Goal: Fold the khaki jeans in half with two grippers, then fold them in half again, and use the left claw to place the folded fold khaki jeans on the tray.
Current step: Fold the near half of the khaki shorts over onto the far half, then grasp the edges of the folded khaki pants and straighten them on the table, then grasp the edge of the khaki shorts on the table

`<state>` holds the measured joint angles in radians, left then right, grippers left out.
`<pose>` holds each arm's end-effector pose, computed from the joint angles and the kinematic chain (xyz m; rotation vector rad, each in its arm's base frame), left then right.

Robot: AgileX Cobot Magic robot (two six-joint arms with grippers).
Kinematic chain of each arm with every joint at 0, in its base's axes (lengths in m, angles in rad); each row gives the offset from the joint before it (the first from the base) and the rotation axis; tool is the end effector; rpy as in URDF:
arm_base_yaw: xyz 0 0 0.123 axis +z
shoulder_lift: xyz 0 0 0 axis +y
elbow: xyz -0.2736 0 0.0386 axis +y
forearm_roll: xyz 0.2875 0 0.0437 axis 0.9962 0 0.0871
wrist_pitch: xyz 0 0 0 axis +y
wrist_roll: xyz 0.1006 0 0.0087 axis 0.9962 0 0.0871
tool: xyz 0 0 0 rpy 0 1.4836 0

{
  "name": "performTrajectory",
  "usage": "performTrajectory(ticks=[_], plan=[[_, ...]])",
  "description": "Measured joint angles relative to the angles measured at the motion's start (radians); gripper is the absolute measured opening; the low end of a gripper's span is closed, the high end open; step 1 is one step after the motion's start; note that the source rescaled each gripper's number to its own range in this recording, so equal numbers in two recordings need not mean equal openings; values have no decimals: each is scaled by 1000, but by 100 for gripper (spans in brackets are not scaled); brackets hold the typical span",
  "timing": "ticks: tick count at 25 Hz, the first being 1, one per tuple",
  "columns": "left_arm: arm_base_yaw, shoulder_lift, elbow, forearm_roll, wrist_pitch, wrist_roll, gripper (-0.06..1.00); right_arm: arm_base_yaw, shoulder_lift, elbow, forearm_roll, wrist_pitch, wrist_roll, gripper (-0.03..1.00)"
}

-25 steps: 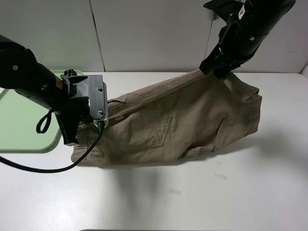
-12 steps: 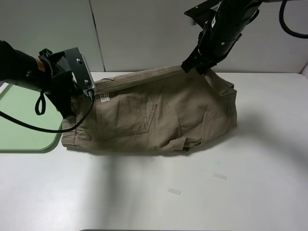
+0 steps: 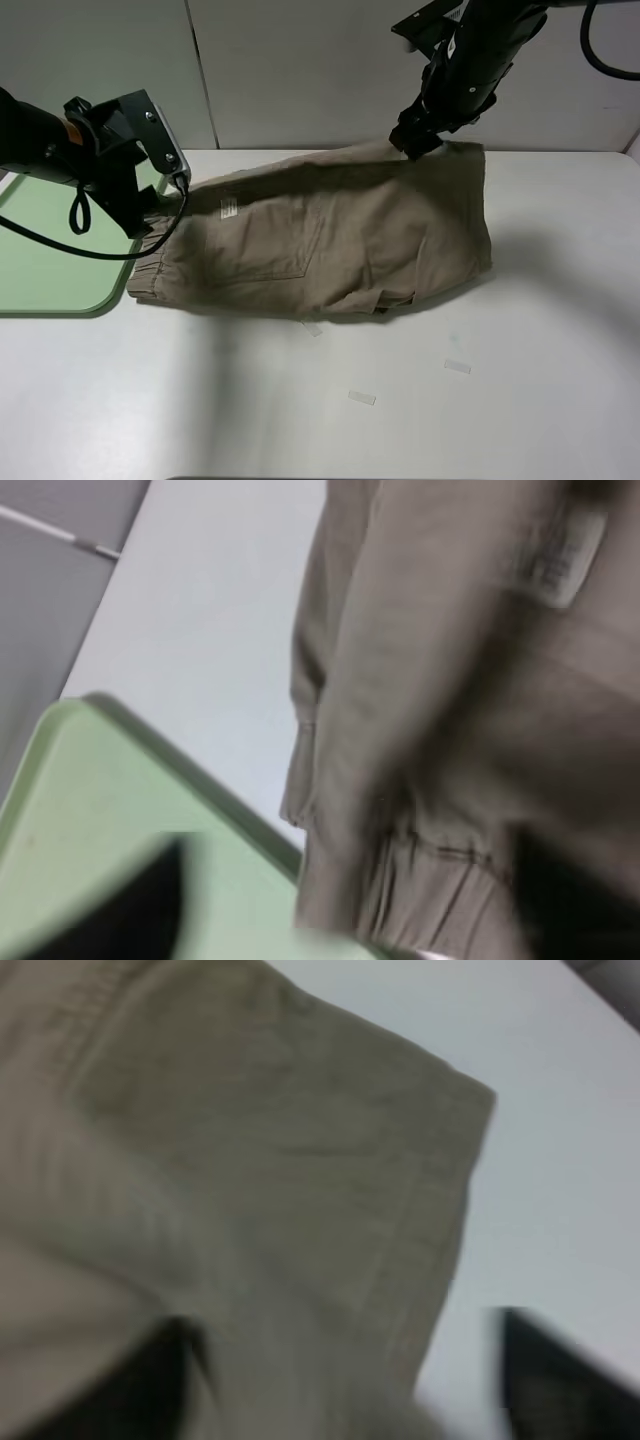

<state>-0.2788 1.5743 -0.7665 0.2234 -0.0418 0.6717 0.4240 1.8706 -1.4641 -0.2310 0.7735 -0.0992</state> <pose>0.3346 -0.0967 0.1553 1.2614 1.8877 0.3187 0.4131 0.1687 0.2115 -0.8411 2.4980 -0.1593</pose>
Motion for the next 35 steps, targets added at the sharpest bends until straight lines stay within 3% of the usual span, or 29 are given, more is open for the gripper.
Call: performTrajectory(ticks=[1,4,10,14,24,35], plan=[[0,0,0,0,-21,-11,83,0,0,0,-2,1,0,92],[0,0,0,0,-73,-22,96,0,0,0,-3,6,0,98],[0,0,0,0,-89,-25,99,0,-1,0,0,39,36,100],[0,0,0,1,-40,-82,100,0,-13,0,24,84,81,100],[0,-132,-18,3,378,-430,100,0,-59,-1,143,235,99,100],[0,-490,-40,7,895,-698,98,0,-59,-1,167,326,111,100]])
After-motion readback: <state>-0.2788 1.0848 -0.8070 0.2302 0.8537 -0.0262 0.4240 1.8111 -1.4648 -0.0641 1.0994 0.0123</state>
